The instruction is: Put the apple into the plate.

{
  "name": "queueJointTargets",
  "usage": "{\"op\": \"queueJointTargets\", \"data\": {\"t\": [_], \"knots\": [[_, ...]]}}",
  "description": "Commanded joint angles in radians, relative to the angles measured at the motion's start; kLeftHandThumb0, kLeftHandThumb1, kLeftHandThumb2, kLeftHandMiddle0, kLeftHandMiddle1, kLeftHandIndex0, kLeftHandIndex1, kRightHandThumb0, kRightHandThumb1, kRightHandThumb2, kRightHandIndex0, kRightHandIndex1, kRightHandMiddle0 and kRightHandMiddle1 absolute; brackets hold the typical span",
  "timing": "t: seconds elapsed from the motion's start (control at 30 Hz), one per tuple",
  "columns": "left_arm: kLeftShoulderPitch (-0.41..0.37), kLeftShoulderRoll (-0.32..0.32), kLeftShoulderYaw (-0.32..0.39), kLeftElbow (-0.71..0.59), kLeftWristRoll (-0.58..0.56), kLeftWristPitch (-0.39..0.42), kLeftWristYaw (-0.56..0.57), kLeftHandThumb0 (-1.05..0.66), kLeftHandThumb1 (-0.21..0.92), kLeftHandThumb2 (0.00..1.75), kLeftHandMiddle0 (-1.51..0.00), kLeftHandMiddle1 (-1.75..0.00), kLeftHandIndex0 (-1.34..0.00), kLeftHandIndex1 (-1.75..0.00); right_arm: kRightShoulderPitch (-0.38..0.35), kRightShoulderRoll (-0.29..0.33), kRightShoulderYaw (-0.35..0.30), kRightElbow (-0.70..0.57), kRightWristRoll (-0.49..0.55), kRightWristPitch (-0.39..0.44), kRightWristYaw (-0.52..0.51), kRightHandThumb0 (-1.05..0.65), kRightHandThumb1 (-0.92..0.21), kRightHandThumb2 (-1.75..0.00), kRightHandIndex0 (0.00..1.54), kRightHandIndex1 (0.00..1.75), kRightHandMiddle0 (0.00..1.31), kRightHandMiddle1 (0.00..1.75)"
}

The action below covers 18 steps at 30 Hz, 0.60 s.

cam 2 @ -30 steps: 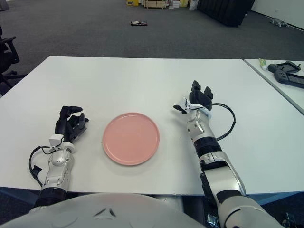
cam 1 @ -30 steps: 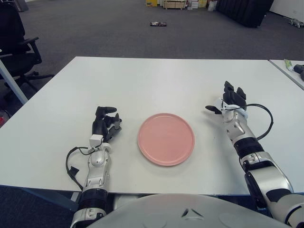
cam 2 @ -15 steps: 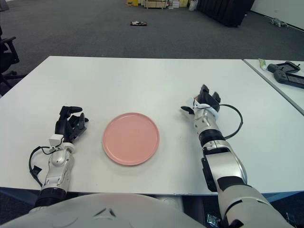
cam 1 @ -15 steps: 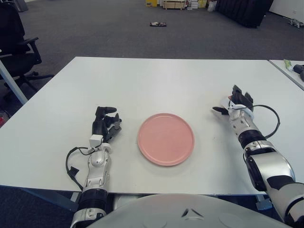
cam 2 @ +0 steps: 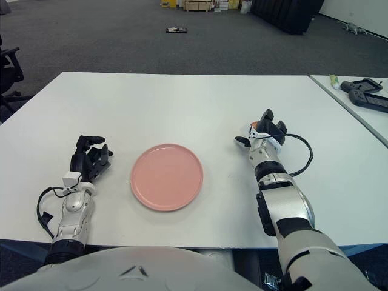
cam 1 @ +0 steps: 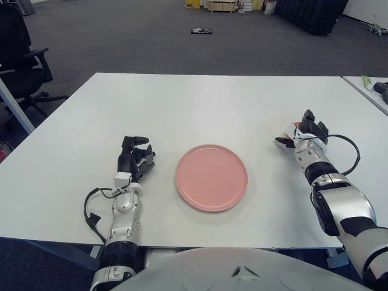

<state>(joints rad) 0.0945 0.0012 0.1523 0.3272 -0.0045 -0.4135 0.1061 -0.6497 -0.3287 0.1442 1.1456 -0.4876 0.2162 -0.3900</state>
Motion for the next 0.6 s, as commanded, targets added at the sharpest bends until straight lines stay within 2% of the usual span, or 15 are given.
{"op": "queueJointTargets", "data": {"t": [0.0, 0.57], "knots": [[0.005, -0.003, 0.0, 0.013, -0.004, 0.014, 0.002, -0.37, 0.74, 0.79, -0.54, -1.56, -0.3, -1.75, 0.048, 0.029, 0.001, 0.049, 0.032, 0.049, 0.034, -0.92, -0.59, -0.42, 0.0, 0.0, 0.0, 0.0], [0.003, 0.004, 0.0, 0.018, 0.0, 0.014, -0.001, -0.37, 0.72, 0.81, -0.55, -1.6, -0.31, -1.75, 0.042, 0.028, -0.051, 0.079, 0.097, 0.094, 0.013, -0.85, -0.64, -0.41, 0.0, 0.0, 0.0, 0.0]]}}
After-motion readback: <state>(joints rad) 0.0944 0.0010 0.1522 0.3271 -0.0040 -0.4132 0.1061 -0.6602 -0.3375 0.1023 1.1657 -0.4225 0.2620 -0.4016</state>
